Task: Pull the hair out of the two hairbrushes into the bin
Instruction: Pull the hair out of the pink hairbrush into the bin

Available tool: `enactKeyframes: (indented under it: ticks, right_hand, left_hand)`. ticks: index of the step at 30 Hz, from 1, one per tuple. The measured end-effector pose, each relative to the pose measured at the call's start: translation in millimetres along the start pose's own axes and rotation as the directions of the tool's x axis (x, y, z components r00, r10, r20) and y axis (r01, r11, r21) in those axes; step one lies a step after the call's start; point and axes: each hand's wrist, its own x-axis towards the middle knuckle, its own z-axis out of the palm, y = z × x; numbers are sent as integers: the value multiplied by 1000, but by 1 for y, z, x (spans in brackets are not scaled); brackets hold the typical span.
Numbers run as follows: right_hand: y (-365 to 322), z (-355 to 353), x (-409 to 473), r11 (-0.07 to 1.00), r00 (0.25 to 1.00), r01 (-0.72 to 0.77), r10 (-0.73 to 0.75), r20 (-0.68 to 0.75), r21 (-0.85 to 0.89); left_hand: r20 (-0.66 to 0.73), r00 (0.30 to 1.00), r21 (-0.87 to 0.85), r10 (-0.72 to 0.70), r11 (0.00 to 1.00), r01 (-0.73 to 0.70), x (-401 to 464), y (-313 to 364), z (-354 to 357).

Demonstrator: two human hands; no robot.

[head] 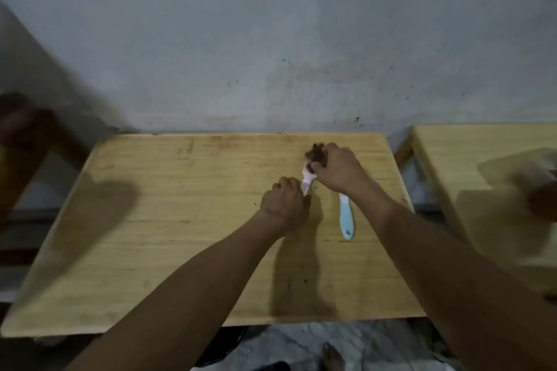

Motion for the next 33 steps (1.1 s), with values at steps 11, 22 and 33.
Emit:
enactKeyframes:
  ticks: [11, 22, 33]
  right_hand:
    - [0, 40, 35, 978, 974, -177, 190, -126, 107]
    - [-43, 28, -32, 895, 970, 36, 75, -231, 444]
    - [-115, 59, -128, 459, 972, 211, -195, -134, 863]
  left_hand:
    - [-119, 991, -215, 54, 973, -79, 23, -24, 29]
    - [-331, 943, -439, 39, 878, -191, -42, -53, 25]
    - [-250, 960, -867, -125, 471, -164, -175, -107, -9]
